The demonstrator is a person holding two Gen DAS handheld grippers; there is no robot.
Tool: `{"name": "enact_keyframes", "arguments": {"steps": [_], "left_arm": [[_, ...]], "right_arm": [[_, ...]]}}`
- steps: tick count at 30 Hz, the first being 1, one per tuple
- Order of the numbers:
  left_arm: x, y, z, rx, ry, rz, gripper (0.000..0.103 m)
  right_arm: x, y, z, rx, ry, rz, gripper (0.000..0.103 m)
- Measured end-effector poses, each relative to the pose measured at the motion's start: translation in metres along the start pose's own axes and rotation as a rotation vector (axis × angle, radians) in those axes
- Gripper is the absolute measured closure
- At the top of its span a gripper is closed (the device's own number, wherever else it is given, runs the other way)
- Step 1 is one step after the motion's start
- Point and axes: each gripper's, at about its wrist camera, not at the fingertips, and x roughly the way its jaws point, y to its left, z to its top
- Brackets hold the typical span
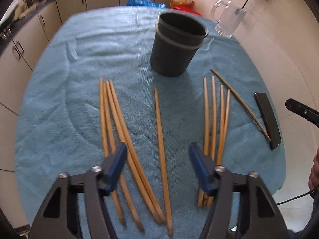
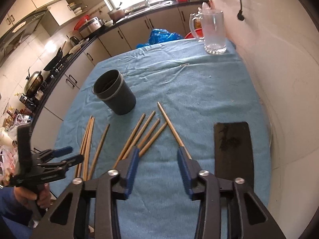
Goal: Organize utensils
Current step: 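Close the right gripper on one chopstick while the left gripper grasps another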
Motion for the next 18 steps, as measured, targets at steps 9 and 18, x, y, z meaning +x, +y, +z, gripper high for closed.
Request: {"name": "enact_keyframes", "arguments": {"steps": [9, 18], "left_arm": [[0.033, -0.001, 0.022, 0.035, 0.072, 0.010, 0.057], [0.050, -0.008, 0.028, 0.079, 0.097, 0.044, 0.057]], "right_arm": [[0.080, -0.013, 0.054, -0.003, 0.153, -0.011, 0.069], [0.139, -0.011, 0.073, -0.020, 0.268, -0.037, 0.072]]}}
